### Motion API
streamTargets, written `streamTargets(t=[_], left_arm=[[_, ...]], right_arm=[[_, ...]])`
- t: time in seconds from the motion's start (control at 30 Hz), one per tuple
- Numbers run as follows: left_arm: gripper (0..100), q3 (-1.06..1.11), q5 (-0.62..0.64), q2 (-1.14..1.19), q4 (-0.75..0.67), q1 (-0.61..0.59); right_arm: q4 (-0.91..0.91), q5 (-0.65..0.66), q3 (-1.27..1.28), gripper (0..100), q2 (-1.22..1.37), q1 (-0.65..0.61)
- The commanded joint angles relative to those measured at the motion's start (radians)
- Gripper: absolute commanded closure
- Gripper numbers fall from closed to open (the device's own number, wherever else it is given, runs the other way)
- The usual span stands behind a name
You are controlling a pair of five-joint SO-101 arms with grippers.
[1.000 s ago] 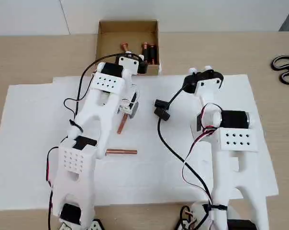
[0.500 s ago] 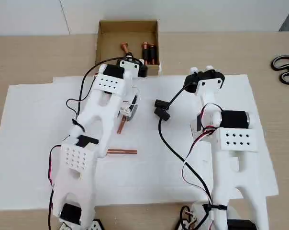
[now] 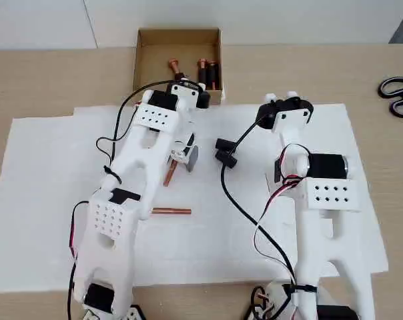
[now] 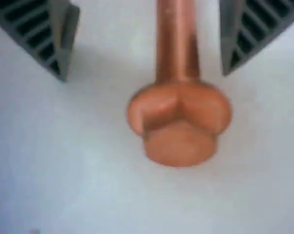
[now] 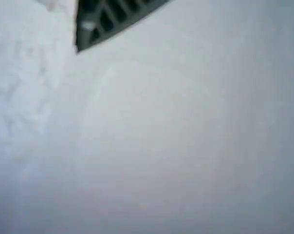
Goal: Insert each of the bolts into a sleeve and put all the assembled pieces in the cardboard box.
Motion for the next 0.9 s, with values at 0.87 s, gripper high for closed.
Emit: streamTargets(t=[0.87], left_arm=[[99, -0.205, 0.064, 0.003, 0.089, 0.002]], right_arm=[[0.01, -0.014, -0.008, 67.7, -0.03, 0.004]])
